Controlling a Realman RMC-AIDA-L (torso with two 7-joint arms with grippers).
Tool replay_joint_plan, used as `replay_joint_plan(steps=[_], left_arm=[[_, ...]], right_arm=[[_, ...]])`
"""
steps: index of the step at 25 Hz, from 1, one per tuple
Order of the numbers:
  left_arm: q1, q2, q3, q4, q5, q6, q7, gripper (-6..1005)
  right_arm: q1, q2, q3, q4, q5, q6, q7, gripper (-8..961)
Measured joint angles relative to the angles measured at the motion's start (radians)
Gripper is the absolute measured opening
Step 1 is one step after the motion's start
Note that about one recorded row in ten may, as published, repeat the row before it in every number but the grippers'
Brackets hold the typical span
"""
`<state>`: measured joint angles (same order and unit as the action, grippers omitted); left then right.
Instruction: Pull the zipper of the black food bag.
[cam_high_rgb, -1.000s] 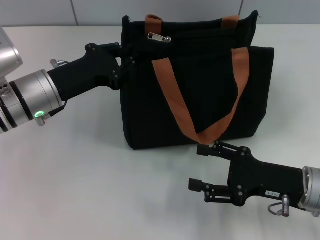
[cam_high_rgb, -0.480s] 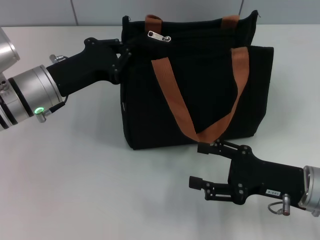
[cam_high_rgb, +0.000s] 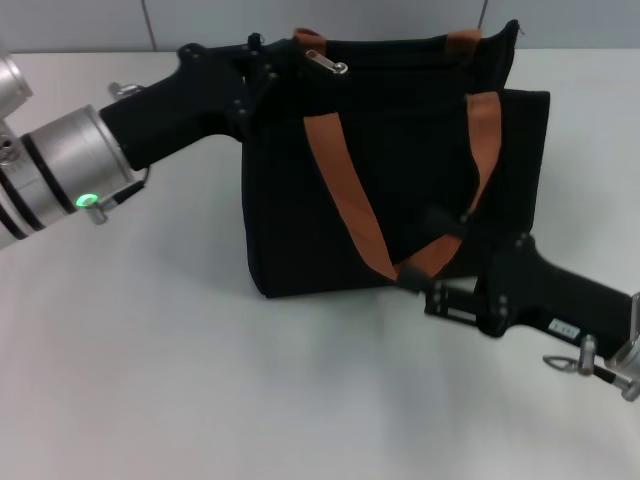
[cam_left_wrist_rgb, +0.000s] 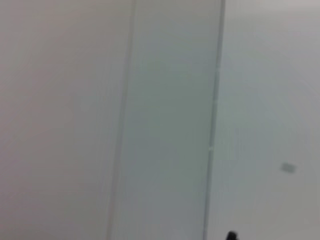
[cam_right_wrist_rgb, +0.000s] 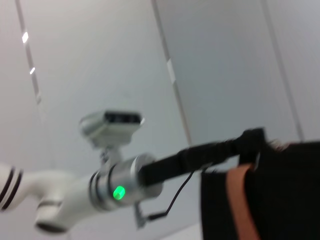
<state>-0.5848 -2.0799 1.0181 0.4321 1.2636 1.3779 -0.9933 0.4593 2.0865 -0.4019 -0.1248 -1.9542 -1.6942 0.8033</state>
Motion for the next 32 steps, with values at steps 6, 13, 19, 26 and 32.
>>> replay_joint_plan(steps=[6,13,19,26,32], left_arm=[[-0.015,0.0,0.134,0.018,-0.082,0.005,0.008,31],[-0.026,0.0,0.19,0.069,-0.136,0.003,-0.006,31],[-0.02,0.0,0.249,0.084,-0.222,-0.042,-0.005,31],[-0.018,0.0,0.288,0.098,-0.244,-0.037,-0.002,31],[-0.028,0.0,0.36,0.124,-0.269,-0.086,0.01,31]], right_arm=[[0.001,0.001,0.0,0.045,0.15,-0.002,0.008,839],[0.014,0.002,0.0,0.065,0.284,-0.005,0.086,839],[0.035,0.003,0.0,0.067,0.302,-0.019,0.102,838],[0.05,0.003,0.013,0.109,0.403,-0.045,0.123,839],[0.105,0.002,0.007,0.115,0.426,-0.057,0.135,840]])
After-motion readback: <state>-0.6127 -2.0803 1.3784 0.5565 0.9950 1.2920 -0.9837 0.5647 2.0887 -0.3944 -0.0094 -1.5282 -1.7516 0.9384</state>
